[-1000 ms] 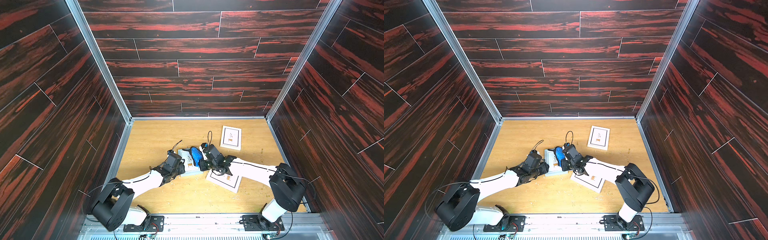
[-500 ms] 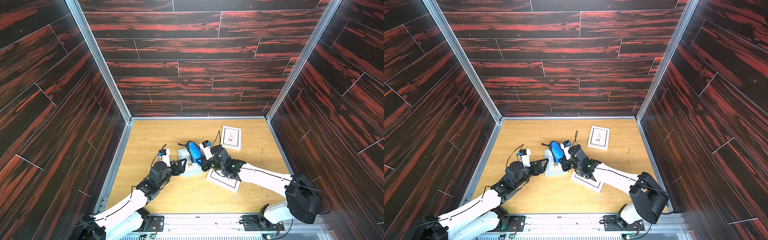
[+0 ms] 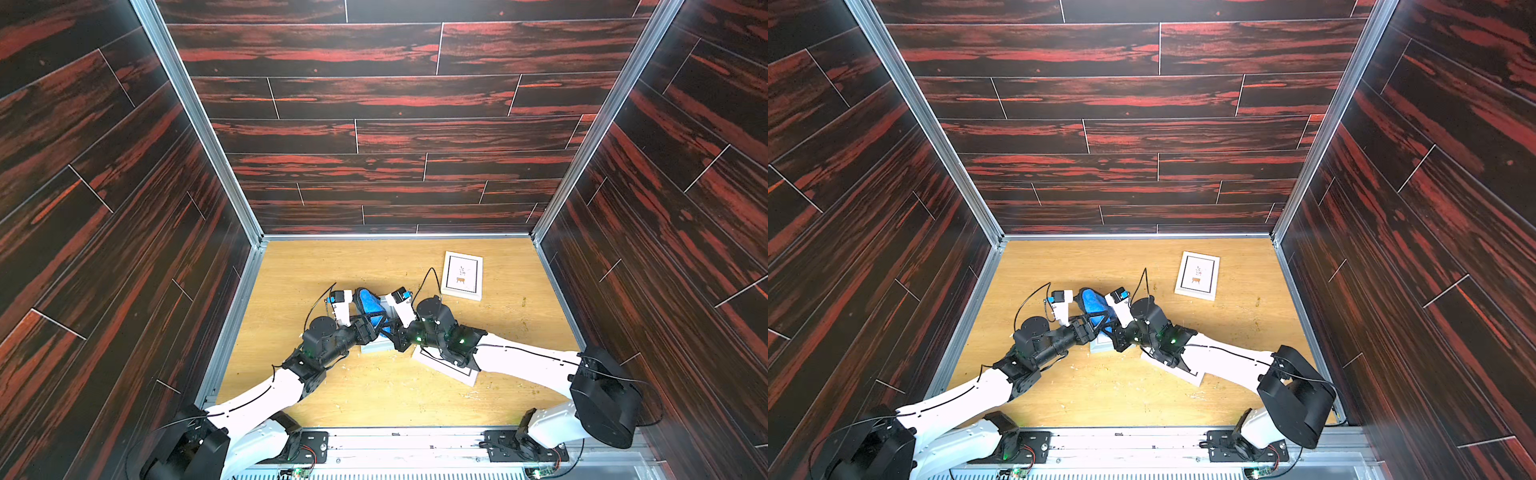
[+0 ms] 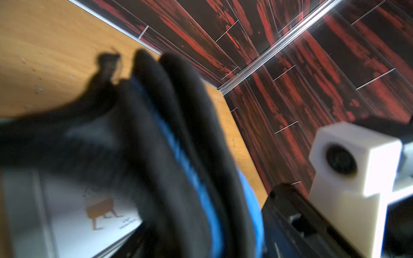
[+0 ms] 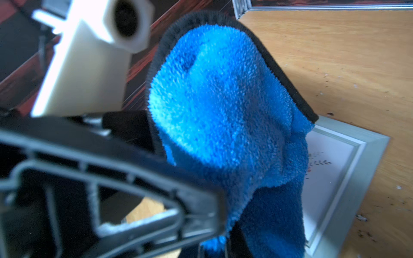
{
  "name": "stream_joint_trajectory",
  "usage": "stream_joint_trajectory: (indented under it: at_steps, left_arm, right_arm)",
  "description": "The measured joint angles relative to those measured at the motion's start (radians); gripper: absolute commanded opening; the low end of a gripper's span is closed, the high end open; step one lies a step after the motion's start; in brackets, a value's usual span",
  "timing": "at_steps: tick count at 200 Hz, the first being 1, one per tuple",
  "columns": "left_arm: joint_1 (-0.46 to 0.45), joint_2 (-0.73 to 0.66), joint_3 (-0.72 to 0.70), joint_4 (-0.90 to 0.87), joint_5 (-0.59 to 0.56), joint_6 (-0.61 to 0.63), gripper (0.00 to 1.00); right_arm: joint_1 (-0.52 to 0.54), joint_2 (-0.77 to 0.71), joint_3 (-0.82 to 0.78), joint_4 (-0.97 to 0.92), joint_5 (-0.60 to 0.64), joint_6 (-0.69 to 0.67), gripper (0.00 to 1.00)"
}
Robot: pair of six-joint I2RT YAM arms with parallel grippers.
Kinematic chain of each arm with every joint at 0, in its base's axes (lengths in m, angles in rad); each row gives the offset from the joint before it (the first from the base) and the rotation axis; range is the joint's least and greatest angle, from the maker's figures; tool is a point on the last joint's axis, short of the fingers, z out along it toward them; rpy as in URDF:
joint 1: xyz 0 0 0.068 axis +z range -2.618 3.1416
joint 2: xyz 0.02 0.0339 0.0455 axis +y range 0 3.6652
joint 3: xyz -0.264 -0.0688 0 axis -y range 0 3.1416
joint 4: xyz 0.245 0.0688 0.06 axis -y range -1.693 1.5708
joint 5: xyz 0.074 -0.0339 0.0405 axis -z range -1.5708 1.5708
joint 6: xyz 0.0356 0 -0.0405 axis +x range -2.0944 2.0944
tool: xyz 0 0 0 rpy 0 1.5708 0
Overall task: Wipe the picture frame with a cloth
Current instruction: Adjust the cleaning item.
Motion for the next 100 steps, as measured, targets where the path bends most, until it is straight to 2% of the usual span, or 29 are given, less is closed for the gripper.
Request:
stream_joint_trajectory:
  at_steps: [27, 39, 62, 81, 100]
  left_arm:
    - [0.000, 0.008, 0.003, 0.017, 0.017, -0.019, 0.27]
    - [0.000, 0.011, 0.007, 0.016, 0.017, -0.024, 0.17]
    - [0.005, 0.010, 0.019, -0.013, 0.004, -0.012, 0.01]
    - [0.014, -0.003, 0.043, -0.093, -0.023, 0.004, 0.00]
    - [0.043, -0.039, 0.069, -0.203, -0.066, 0.031, 0.00]
  right_arm:
    - [0.005, 0.000, 0.000, 0.009, 0.007, 0.000, 0.01]
    - [0.005, 0.000, 0.000, 0.009, 0.024, 0.000, 0.07]
    - [0.010, 0.000, 0.002, 0.004, 0.049, 0.000, 0.26]
    - [0.011, -0.001, 0.003, -0.006, 0.081, 0.003, 0.40]
    - [0.010, -0.004, 0.005, -0.019, 0.119, 0.012, 0.46]
